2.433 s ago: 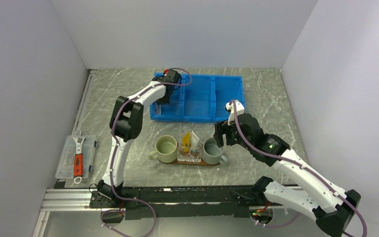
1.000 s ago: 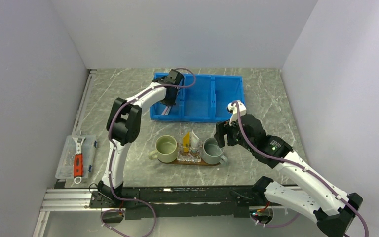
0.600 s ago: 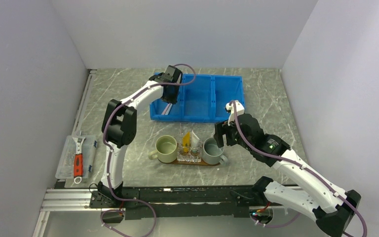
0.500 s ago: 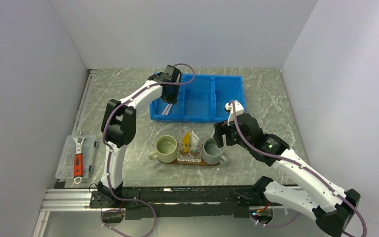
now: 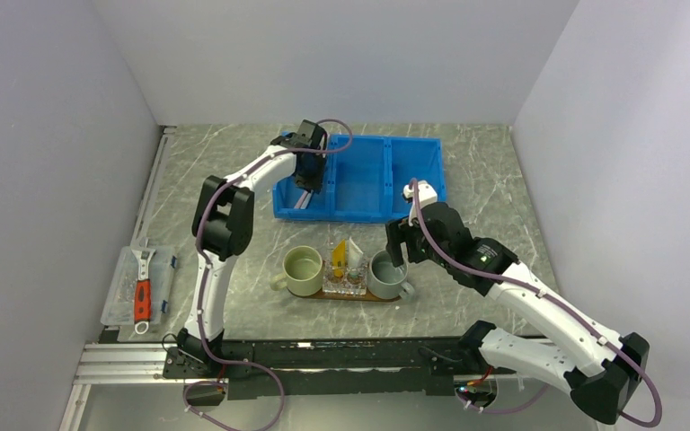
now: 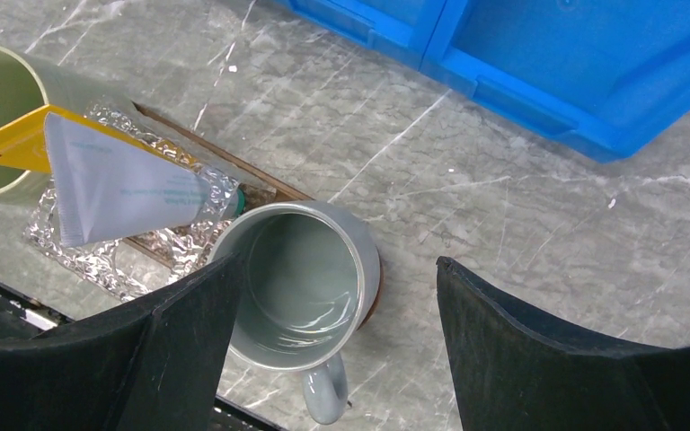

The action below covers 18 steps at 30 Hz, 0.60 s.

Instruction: Prepare toiletry sets of a toothbrush and toothpaste on the tray

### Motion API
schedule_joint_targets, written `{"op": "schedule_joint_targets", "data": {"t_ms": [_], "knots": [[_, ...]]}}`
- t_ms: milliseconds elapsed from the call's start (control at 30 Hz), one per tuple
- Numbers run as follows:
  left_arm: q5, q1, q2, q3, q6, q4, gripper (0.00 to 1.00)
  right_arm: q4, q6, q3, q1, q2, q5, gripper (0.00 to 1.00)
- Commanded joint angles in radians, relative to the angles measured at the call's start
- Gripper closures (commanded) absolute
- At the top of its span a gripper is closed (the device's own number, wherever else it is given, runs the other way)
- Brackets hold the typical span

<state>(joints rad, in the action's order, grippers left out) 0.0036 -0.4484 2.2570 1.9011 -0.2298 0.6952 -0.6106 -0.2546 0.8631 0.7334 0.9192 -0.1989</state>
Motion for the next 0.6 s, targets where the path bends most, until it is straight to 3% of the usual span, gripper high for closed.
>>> {"op": "schedule_joint_targets", "data": {"t_ms": [0,567], "knots": [[0.012,0.007,0.022,0.064,0.018,-0.002,0.66,0.007,-0.007,0.052,-0.004,0.011,-0.002,0.2],[0.01,0.018,0.065,0.099,0.032,-0.004,0.61,0.014,-0.008,0.056,-0.008,0.037,0.006,0.2]]}}
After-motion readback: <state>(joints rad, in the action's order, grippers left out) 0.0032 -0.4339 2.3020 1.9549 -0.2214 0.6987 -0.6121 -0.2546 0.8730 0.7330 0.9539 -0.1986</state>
